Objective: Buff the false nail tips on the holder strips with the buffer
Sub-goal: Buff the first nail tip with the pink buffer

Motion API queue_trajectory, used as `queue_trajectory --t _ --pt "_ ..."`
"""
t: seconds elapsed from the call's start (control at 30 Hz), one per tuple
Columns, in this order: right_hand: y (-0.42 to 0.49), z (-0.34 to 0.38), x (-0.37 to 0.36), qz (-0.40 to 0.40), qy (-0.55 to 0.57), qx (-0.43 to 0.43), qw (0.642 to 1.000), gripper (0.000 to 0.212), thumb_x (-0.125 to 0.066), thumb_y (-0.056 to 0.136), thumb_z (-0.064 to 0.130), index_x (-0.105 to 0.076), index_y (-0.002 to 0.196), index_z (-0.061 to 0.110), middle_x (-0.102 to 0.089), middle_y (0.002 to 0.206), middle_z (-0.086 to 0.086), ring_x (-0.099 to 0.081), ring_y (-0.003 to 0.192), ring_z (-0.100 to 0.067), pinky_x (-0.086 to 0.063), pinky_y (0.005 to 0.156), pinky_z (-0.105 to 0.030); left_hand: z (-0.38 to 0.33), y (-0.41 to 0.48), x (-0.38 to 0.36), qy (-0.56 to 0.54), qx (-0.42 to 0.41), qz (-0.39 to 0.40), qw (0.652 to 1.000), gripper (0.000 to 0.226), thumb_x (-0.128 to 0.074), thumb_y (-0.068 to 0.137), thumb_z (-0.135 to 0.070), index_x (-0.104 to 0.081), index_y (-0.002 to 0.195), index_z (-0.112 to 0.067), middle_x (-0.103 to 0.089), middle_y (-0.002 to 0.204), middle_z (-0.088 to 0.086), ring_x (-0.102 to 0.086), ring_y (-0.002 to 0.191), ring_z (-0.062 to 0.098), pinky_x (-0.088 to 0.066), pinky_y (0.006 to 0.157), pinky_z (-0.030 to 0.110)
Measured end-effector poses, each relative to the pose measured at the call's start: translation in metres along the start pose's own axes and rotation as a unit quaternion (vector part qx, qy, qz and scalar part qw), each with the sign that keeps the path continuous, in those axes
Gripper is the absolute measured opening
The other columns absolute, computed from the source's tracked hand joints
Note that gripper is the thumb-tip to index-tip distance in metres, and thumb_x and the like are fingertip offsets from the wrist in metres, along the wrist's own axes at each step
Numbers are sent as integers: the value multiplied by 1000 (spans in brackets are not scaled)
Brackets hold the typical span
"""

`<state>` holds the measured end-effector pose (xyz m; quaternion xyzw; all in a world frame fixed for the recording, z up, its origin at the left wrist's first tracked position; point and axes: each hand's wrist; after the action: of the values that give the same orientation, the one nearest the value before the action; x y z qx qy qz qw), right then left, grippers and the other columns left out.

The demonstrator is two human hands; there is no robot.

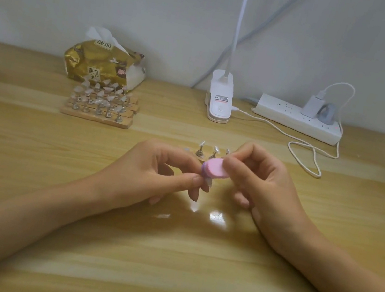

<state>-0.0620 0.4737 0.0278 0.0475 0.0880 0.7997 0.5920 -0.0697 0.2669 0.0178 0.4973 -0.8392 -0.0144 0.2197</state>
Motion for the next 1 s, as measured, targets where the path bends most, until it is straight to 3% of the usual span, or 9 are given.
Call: queue_trajectory --t 0.1,0.2,0.33,0.43,0.57,0.7,0.8,0.87,1.0 --pt "0 -1 -1 41 -21 10 999 14 -74 80 18 -63 74 21 -69 76 -3 -56 58 -5 -38 44 -24 -1 -1 0 0 -5 3 1000 17 -68 83 -37 -76 87 -23 -74 76 -3 -42 36 5 -33 40 13" --pt "0 0 0 7 1 2 1000 14 -72 80 21 -61 71 23 -69 79 -5 -52 58 -3 -35 41 -18 -1 -1 0 2 -5 -2 1000 12 -70 86 -31 -77 86 -22 -73 74 -4 -42 36 4 -32 39 12" --pt "-1 0 -1 42 -55 28 997 17 -78 78 23 -61 75 19 -69 76 4 -57 64 -6 -39 48 -26 -2 -1 -1 1 -4 -2 1000 16 -69 83 -37 -77 86 -24 -73 75 -2 -39 36 3 -29 38 12" --pt "1 -2 2 1 -9 4 1000 14 -72 80 22 -61 72 23 -69 80 -4 -55 63 -4 -35 42 -16 -2 0 0 2 2 -6 1000 11 -68 86 -29 -77 85 -23 -73 74 -4 -39 36 4 -30 37 14" --pt "0 -2 -2 18 -25 13 999 19 -79 79 17 -64 70 24 -65 79 -12 -50 53 -2 -35 41 -16 -3 -1 -1 4 -1 -3 1000 10 -68 87 -29 -77 85 -23 -74 77 -3 -41 38 2 -32 39 13" --pt "1 1 2 -40 72 -23 996 24 -86 66 28 -62 64 28 -56 86 -22 -41 47 -8 -32 40 -15 -5 0 -2 -4 -6 -26 1000 10 -65 87 -26 -75 85 -27 -74 79 -4 -46 44 1 -37 43 14" --pt "0 3 1 -36 131 -9 991 14 -76 70 32 -64 65 29 -62 78 -8 -45 47 -6 -33 42 -13 -7 0 -2 -9 -19 -34 999 10 -64 91 -24 -73 88 -19 -65 70 -17 -49 52 -2 -37 49 9" --pt "0 2 4 -38 158 -11 987 13 -75 74 30 -64 66 28 -58 88 -17 -46 48 -5 -36 42 -12 -8 0 -2 -11 -28 -30 999 13 -59 91 -20 -70 91 -12 -61 65 -21 -48 53 -2 -37 53 5" --pt "2 1 6 -39 159 -21 986 14 -76 75 26 -65 67 27 -56 92 -19 -48 51 -5 -40 44 -13 -7 -1 -1 -31 -10 -33 999 11 -65 91 -28 -71 89 -19 -73 80 -5 -50 48 5 -44 52 15"
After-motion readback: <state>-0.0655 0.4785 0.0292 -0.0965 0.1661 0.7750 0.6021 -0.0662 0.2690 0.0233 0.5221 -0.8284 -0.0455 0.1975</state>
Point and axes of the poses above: each hand's wrist, its own y-axis towards the middle knuckle, its own x-axis out of the back of the hand, z = x × y
